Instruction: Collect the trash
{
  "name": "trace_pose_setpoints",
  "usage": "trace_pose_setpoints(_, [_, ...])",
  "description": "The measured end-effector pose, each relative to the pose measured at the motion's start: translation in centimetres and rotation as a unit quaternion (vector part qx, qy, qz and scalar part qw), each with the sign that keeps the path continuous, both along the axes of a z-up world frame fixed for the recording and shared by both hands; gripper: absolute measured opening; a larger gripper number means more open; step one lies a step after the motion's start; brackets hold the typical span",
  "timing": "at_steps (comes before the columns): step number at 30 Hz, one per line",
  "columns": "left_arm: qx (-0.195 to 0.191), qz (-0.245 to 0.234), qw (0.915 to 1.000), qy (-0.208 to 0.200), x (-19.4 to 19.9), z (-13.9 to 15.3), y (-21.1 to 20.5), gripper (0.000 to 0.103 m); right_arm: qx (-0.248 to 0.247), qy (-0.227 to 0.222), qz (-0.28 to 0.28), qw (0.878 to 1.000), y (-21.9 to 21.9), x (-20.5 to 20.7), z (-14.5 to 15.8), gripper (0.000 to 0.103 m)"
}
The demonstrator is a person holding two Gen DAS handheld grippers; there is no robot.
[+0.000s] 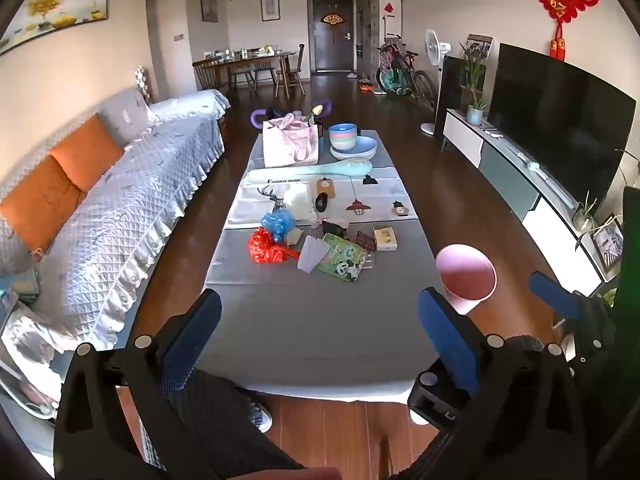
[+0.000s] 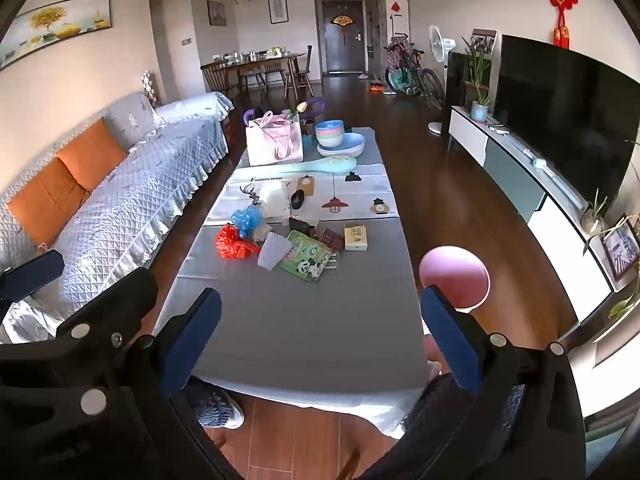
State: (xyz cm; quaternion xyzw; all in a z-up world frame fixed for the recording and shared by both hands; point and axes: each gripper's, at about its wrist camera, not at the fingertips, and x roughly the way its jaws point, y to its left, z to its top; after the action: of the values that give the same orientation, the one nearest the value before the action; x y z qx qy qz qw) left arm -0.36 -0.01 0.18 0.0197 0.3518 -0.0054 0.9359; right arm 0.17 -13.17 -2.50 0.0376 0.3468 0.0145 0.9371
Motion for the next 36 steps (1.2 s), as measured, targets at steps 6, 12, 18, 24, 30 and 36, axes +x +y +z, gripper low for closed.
trace_pose_setpoints(6, [0.001, -0.005, 1.0000, 0.001, -0.3, -0.3, -0.2, 0.096, 0.002, 0.009, 0.002, 1.000, 0.1, 0.0, -0.1, 0.098])
trace_pose_setpoints(12, [0.001, -0.006, 1.0000, 0.001, -1.2, -0.3, -0.4, 0.096, 0.005, 0.011, 0.002, 1.000, -0.3, 0.0, -0.4, 0.098])
trace_pose_setpoints(18, [0.001, -0.010, 0.9999, 0.003, -0.1, -0.4, 0.2, 0.096, 0.009, 0.011, 0.003, 1.000, -0.5, 0.0, -0.6, 0.098])
trace_pose_setpoints(24, [0.002, -0.012, 0.9999, 0.009, 0.1, -0.4, 0.1, 0.096, 0.009, 0.014, 0.004, 1.000, -0.3, -0.2, -0.5, 0.098])
trace_pose_setpoints(30, [0.002, -0.013, 0.9999, 0.012, 0.2, -0.4, 0.1, 0.096, 0.009, 0.016, 0.005, 1.000, -0.1, 0.0, -0.5, 0.098])
trace_pose_setpoints(36, [0.002, -0.013, 0.9999, 0.011, 0.2, -0.5, 0.1, 0.096, 0.009, 0.016, 0.005, 1.000, 0.0, 0.0, -0.5, 0.098])
